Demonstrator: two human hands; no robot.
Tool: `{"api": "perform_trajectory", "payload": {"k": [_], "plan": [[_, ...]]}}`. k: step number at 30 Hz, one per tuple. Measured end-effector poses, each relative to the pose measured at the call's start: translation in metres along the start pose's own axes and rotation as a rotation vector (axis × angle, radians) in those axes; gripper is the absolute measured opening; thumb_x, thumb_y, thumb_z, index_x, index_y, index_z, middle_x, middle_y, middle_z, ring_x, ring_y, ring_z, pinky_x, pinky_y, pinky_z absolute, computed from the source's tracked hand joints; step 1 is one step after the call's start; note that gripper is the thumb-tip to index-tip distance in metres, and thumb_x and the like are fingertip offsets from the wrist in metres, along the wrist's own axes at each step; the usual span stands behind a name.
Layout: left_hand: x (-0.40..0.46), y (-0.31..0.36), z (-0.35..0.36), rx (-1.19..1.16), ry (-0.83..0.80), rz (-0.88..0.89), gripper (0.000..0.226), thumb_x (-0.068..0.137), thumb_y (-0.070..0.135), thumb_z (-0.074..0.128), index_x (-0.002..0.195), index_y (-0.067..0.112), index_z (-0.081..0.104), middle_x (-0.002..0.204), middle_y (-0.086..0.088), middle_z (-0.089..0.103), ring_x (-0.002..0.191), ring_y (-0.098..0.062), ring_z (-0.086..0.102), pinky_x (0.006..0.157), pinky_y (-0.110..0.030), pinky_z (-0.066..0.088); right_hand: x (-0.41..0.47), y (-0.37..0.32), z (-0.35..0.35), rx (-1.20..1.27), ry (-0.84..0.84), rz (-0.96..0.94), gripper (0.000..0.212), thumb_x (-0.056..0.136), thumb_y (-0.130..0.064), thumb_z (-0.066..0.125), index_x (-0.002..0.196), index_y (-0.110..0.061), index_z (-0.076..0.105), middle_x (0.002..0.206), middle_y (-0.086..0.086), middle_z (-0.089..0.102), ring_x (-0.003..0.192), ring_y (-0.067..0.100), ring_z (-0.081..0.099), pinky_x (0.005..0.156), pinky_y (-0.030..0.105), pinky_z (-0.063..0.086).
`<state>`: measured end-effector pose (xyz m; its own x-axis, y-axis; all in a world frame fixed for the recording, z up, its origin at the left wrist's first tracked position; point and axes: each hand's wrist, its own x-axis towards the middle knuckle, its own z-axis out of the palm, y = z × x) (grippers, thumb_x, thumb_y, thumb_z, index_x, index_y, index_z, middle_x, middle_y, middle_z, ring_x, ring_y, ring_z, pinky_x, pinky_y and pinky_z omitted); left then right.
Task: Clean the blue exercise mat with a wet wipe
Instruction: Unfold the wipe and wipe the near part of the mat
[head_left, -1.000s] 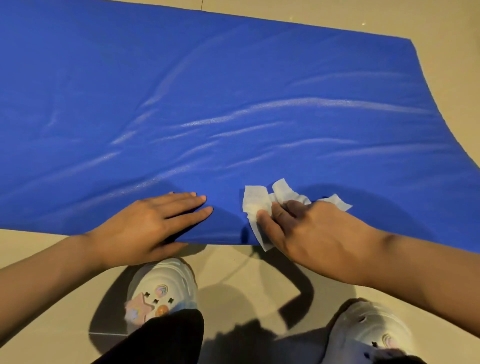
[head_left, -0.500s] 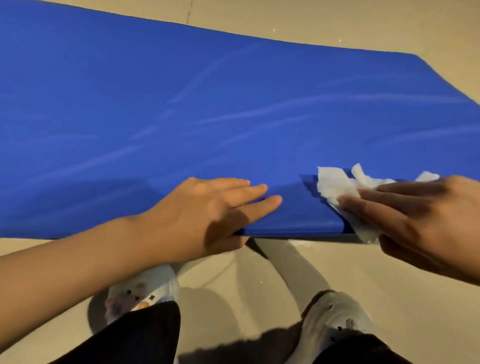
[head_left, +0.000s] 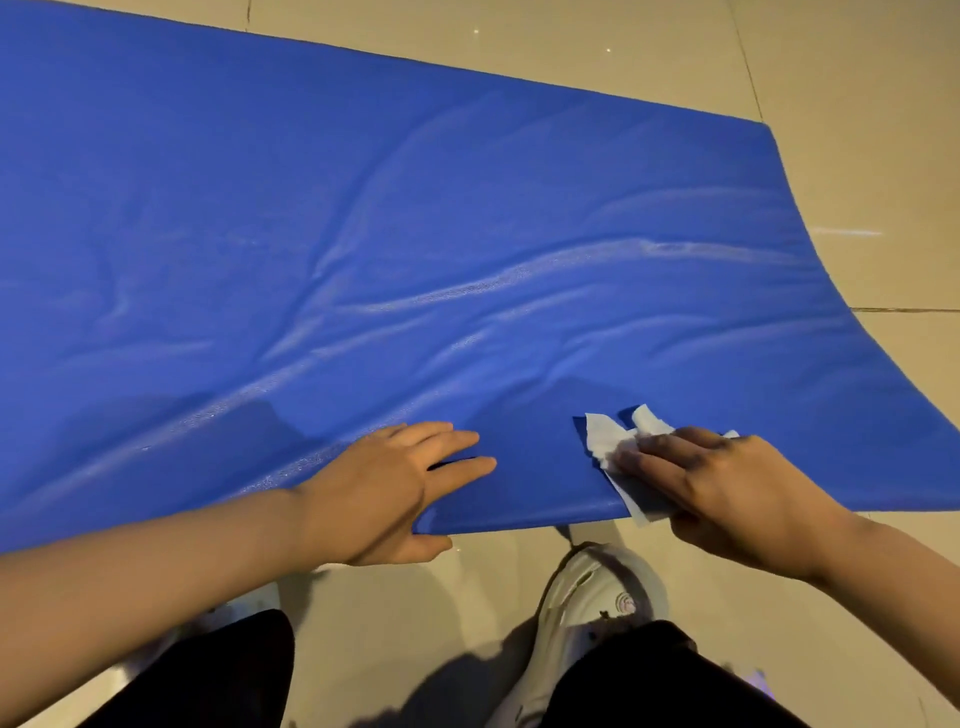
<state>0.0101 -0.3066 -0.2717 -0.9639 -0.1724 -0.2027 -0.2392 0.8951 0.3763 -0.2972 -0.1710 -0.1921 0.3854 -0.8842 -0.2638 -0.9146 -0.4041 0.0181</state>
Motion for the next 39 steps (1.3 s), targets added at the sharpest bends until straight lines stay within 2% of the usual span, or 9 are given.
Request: {"api": "perform_trajectory", "payload": {"k": [4, 9, 16, 21, 24, 26, 29, 36, 39], "plan": [[-0.001, 0.005, -0.018, 0.031, 0.184, 0.004, 0.063, 0.079, 0.042, 0.046, 0.136, 0.014, 0.044, 0.128, -0.014, 0.065, 0.111, -0.032, 0.067, 0.071, -0.041, 0.062, 0.000, -0.003, -0.043, 0.010, 0.188, 0.058, 0.029, 0.077, -0.014, 0.065, 0.102, -0.009, 0.076, 0.098, 0.010, 0.074, 0.079, 0.033, 0.073, 0.046, 0.039, 0.054], [-0.007, 0.016, -0.044, 0.024, 0.531, 0.067, 0.046, 0.086, 0.025, 0.054, 0.131, 0.013, 0.052, 0.124, -0.007, 0.069, 0.113, -0.026, 0.067, 0.081, -0.029, 0.053, -0.014, -0.008, -0.075, 0.027, 0.289, 0.141, 0.028, 0.087, -0.019, 0.056, 0.106, -0.012, 0.075, 0.105, 0.005, 0.073, 0.089, 0.031, 0.072, 0.055, 0.041, 0.056], [0.030, -0.003, 0.018, 0.120, 0.098, 0.076, 0.095, 0.052, 0.050, 0.093, 0.133, 0.021, 0.051, 0.121, -0.007, 0.069, 0.106, -0.027, 0.065, 0.077, -0.036, 0.058, -0.005, -0.005, 0.036, 0.089, 0.079, 0.213, 0.062, 0.059, -0.012, 0.088, 0.114, -0.017, 0.061, 0.098, 0.003, 0.068, 0.078, 0.027, 0.066, 0.041, 0.026, 0.041], [0.025, -0.033, 0.038, 0.150, 0.021, 0.066, 0.076, 0.079, 0.074, 0.044, 0.140, 0.030, 0.043, 0.142, -0.006, 0.056, 0.129, -0.026, 0.039, 0.095, -0.056, 0.047, -0.008, -0.015, 0.084, 0.203, 0.029, 0.208, 0.066, 0.063, -0.019, 0.089, 0.121, -0.016, 0.058, 0.113, 0.005, 0.066, 0.092, 0.027, 0.067, 0.045, 0.026, 0.050], [0.009, -0.055, 0.042, 0.084, 0.102, -0.170, 0.084, 0.080, 0.079, 0.037, 0.152, 0.035, 0.031, 0.151, -0.005, 0.044, 0.138, -0.031, 0.032, 0.097, -0.071, 0.038, -0.015, -0.012, 0.094, 0.354, -0.149, 0.268, 0.067, 0.085, -0.055, 0.062, 0.142, -0.025, 0.047, 0.144, 0.005, 0.050, 0.128, 0.029, 0.052, 0.080, 0.035, 0.057], [-0.001, -0.072, 0.043, 0.065, 0.138, -0.361, 0.090, 0.079, 0.085, 0.032, 0.154, 0.037, 0.025, 0.153, -0.008, 0.040, 0.139, -0.037, 0.034, 0.095, -0.076, 0.030, -0.015, -0.012, 0.099, 0.454, -0.363, 0.309, 0.079, 0.087, -0.079, 0.025, 0.154, -0.038, 0.014, 0.164, -0.005, 0.009, 0.151, 0.023, 0.009, 0.117, 0.038, 0.024], [-0.009, -0.096, 0.044, 0.020, 0.040, -0.544, 0.096, 0.077, 0.091, 0.023, 0.153, 0.032, 0.031, 0.158, -0.010, 0.035, 0.141, -0.040, 0.031, 0.097, -0.074, 0.018, 0.001, -0.015, 0.099, 0.424, -0.449, 0.196, 0.078, 0.083, -0.081, 0.008, 0.149, -0.045, -0.015, 0.157, -0.019, -0.025, 0.144, 0.016, -0.031, 0.119, 0.041, -0.012], [-0.013, -0.110, 0.056, -0.012, 0.032, -0.586, 0.095, 0.068, 0.100, 0.009, 0.147, 0.055, -0.020, 0.164, 0.007, -0.006, 0.147, -0.012, -0.021, 0.106, -0.052, -0.028, 0.106, -0.018, 0.106, 0.298, -0.188, 0.109, 0.069, 0.096, -0.066, 0.000, 0.154, -0.036, 0.020, 0.162, -0.003, 0.019, 0.147, 0.038, 0.019, 0.107, 0.071, 0.017], [-0.015, -0.112, 0.057, -0.042, -0.012, -0.544, 0.100, 0.073, 0.097, 0.018, 0.156, 0.044, 0.000, 0.167, 0.001, 0.004, 0.150, -0.016, -0.015, 0.106, -0.047, -0.031, 0.177, -0.037, 0.103, 0.459, -0.054, 0.288, 0.069, 0.093, -0.067, -0.004, 0.153, -0.039, 0.016, 0.163, -0.008, 0.009, 0.151, 0.028, 0.001, 0.112, 0.062, -0.011]]}}
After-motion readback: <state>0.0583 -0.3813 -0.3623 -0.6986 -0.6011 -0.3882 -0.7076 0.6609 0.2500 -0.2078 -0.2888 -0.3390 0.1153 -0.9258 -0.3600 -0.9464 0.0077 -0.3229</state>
